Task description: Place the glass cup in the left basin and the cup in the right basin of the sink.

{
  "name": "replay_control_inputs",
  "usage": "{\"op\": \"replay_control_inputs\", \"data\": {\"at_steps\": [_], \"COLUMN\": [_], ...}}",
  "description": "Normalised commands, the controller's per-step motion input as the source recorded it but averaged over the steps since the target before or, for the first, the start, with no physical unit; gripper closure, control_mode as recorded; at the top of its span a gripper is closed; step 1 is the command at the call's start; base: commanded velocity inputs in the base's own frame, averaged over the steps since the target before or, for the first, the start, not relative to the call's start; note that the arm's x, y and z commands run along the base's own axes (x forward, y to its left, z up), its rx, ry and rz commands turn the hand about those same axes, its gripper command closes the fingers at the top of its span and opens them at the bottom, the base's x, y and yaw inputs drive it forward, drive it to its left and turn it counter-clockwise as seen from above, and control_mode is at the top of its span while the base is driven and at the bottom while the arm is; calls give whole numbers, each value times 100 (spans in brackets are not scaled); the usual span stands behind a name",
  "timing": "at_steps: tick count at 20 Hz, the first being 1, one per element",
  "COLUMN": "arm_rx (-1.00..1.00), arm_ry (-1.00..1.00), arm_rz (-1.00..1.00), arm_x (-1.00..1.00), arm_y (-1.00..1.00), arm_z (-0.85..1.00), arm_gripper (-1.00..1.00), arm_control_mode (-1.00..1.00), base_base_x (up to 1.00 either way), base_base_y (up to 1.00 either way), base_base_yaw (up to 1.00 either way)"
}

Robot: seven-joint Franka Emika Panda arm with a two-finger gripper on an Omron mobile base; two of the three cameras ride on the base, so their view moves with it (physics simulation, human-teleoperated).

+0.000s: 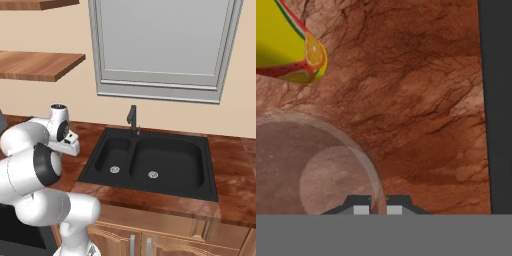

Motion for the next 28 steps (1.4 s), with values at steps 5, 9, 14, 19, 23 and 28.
{"op": "replay_control_inputs", "data": {"at_steps": [5, 9, 14, 19, 23, 28], "arm_rx": [-2, -8, -9, -9, -4, 0], "arm_ry": [0, -1, -2, 0, 0, 0], "arm_rz": [0, 0, -3, -8, -9, -10], "arm_x": [-24, -19, -11, -2, 1, 5], "arm_y": [-25, -28, -31, -28, -29, -29], "arm_z": [24, 18, 10, 1, 4, 6], "arm_gripper": [100, 100, 100, 100, 100, 100], "arm_control_mode": [-100, -100, -100, -100, -100, -100], "base_base_x": [0, 0, 0, 0, 0, 0], "base_base_y": [0, 0, 0, 0, 0, 0], "base_base_yaw": [0, 0, 0, 0, 0, 0]}}
